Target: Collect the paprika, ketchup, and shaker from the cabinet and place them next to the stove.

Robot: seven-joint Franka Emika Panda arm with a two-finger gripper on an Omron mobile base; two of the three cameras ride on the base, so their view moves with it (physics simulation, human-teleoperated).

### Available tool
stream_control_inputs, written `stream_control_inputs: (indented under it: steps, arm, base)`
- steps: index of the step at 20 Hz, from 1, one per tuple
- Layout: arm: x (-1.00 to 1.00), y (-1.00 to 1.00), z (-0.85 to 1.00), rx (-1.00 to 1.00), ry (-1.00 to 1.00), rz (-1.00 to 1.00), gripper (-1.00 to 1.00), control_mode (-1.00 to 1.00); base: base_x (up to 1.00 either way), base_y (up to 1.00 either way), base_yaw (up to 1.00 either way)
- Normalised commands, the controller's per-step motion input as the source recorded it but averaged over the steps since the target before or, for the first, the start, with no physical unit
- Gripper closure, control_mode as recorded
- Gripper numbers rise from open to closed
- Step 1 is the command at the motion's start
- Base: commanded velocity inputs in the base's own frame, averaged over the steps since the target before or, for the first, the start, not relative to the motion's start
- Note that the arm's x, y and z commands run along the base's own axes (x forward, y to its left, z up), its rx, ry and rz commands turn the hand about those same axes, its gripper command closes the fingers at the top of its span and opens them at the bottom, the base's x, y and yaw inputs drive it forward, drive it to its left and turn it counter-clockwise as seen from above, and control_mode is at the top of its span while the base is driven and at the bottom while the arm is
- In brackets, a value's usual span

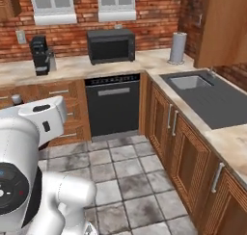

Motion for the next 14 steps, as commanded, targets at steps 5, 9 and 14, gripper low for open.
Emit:
stream_control_inputs:
  steps: [5, 9, 14]
  arm:
    - [0.0, 0.0, 0.0, 0.0, 0.0, 0.0, 1.0, 1.0]
    - [0.0, 0.0, 0.0, 0.0, 0.0, 0.0, 1.0, 1.0]
    - [0.0, 0.0, 0.0, 0.0, 0.0, 0.0, 1.0, 1.0]
  base:
    - [0.01, -0.09, 0.51]
    - [-0.01, 0.0, 0.55]
    - [-0.12, 0.0, 0.59]
